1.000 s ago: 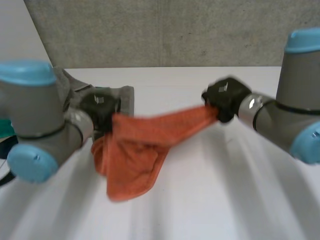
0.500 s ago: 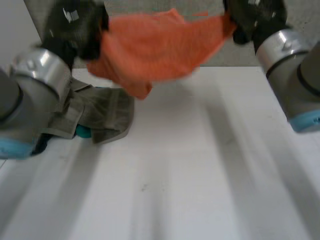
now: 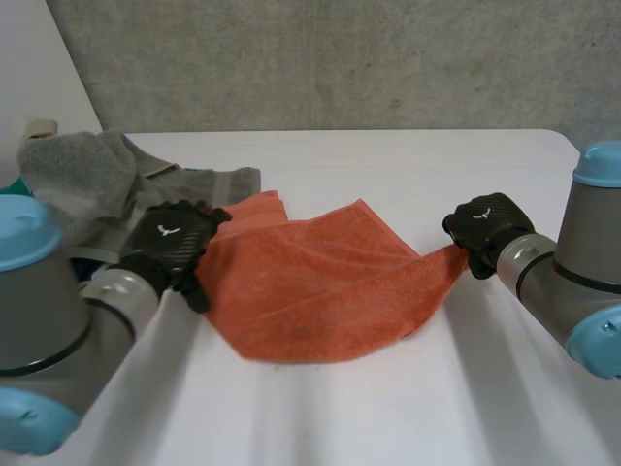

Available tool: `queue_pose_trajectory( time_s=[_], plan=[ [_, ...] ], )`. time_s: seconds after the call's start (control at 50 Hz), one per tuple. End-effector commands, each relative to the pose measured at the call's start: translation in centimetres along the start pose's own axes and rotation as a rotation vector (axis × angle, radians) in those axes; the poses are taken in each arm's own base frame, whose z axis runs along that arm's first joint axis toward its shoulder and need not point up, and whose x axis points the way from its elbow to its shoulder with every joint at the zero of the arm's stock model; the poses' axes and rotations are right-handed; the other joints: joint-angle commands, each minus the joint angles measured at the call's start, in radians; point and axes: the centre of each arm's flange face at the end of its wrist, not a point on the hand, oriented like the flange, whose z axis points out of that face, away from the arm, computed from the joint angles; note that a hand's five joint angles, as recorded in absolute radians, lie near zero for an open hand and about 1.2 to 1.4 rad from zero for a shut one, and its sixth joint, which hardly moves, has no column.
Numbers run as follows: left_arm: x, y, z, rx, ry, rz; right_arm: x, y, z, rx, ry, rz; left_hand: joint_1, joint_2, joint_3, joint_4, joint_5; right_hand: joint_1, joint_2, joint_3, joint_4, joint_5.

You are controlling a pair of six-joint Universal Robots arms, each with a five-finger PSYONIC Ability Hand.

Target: Fold the laundry.

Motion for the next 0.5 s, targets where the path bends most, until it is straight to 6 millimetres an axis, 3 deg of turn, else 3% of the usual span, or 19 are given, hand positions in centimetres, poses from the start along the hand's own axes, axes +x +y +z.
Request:
queue_pose_trajectory(
  time_s=[0.02,0.12,0.2,0.42,0.5],
  plan=[
    [-0.9,1.9,-2.7,-0.097,0.031,-0.057,-0.2,0.9,-0.1,-0.011,-0.022,0.02,0.278,0.269,0.267,0.275,0.261,0.269,0.222,0.211,0.197,0.2],
    [-0.1,4.5,-2.5,-0.2,0.125,-0.087,-0.6,1.3,-0.1,-0.008,-0.035,0.025,0.404,0.395,0.394,0.401,0.387,0.269,0.222,0.211,0.197,0.2],
    [0.5,5.3,-1.5,-0.218,0.188,-0.094,-0.7,1.4,-0.1,-0.007,-0.04,0.024,0.411,0.402,0.4,0.408,0.393,0.269,0.222,0.211,0.197,0.2],
    [1.5,6.3,2.7,-0.216,0.202,-0.011,-0.9,1.5,-0.3,-0.012,-0.041,0.025,0.32,0.311,0.309,0.317,0.302,0.269,0.222,0.211,0.197,0.2],
    [1.7,6.7,4.1,-0.22,0.19,0.035,-0.8,1.7,-0.3,-0.015,-0.038,0.027,0.498,0.489,0.487,0.495,0.48,0.269,0.222,0.211,0.197,0.2]
  ],
)
